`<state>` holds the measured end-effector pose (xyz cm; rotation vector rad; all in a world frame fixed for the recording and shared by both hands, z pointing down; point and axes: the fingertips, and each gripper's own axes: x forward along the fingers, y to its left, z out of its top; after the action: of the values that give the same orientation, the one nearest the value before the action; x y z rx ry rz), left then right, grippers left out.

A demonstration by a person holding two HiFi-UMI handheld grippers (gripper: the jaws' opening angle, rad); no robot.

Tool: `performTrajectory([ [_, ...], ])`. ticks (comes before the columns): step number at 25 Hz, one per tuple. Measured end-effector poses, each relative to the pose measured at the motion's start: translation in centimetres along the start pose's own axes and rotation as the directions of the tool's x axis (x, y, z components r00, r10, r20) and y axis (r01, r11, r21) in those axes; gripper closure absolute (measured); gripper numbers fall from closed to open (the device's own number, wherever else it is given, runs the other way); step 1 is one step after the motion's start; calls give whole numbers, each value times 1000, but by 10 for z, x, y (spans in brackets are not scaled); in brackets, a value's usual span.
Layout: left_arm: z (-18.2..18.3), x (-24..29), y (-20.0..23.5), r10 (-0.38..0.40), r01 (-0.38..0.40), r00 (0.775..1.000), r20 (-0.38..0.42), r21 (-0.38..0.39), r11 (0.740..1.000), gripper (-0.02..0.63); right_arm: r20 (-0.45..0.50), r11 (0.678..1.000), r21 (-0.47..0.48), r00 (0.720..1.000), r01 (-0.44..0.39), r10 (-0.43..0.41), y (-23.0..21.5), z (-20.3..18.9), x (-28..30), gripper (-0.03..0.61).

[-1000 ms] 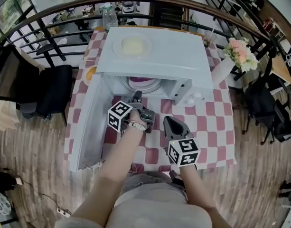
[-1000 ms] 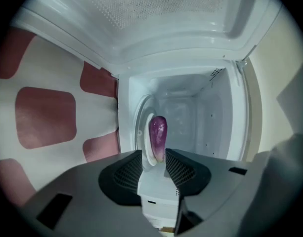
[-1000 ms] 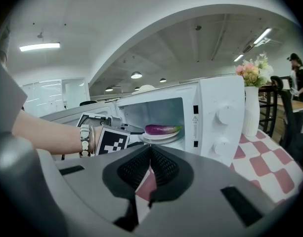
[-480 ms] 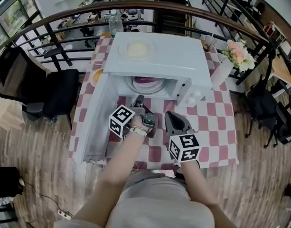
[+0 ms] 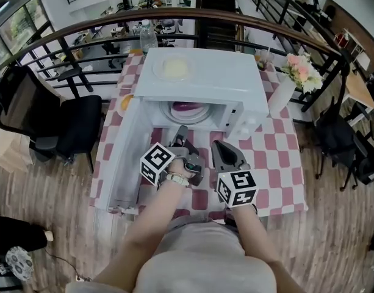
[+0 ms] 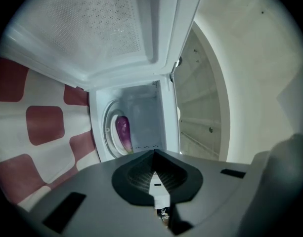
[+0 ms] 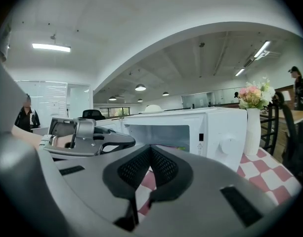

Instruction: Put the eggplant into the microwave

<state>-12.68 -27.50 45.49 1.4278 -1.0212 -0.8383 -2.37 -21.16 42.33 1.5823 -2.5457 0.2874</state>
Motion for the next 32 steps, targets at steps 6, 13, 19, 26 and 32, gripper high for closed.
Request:
performTrajectory([
  [6,-7,-6,-21,-62,62,998,10,60,996,612,25,1000,-8,1000,-8,9,6,5,4,555],
  [13,-12,-13,-39,-155,154,988,-1,152,976,612,49,1000,-2,999,2,-2,3,6,5,555],
  [19,-18,-18,-56,-237,239,971,-37,247,939,612,63,1000,13,998,-11,10,4,5,2,555],
  [26,-27,-25,-63,-238,259,965,-107,502,825,612,57,1000,0,998,-3,3,3,4,-1,555],
  [32,-45,-31,-68,-183,261,965,-188,763,591,612,57,1000,12,998,1,-2,2,2,-3,555],
])
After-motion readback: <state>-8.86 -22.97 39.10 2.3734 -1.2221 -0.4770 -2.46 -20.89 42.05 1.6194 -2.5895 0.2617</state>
